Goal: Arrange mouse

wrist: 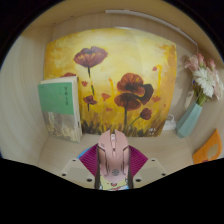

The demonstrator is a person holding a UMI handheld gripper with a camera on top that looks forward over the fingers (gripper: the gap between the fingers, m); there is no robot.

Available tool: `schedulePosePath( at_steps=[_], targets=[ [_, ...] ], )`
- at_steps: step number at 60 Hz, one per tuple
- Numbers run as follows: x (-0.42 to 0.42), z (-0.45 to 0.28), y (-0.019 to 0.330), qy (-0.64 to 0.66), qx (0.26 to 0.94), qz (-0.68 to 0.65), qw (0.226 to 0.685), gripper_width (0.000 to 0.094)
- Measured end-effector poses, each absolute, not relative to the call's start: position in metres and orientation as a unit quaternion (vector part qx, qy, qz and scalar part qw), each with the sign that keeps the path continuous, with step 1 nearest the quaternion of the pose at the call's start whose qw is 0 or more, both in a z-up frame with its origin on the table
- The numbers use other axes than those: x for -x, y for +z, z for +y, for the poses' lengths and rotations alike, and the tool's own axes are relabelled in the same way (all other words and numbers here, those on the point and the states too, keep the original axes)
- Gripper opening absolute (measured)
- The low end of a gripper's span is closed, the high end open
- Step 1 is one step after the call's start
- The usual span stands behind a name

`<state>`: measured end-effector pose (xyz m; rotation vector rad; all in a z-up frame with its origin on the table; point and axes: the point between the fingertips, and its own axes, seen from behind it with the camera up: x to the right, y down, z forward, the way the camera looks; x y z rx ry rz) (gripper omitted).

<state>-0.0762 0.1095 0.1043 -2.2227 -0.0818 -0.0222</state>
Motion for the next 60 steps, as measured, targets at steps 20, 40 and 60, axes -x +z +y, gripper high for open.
schedulePosePath(
  at_steps=[20,40,60],
  targets=[
    [0.095,0.083,-0.008,-0.01,0.927,-0.02,0.375,0.0382],
    [0.092,0.083,-0.008,0.003,0.929,0.001,0.37,0.0718],
    [0.069,0.026,0.132,0.006,0.902,0.015,0.431,0.0788]
  ],
)
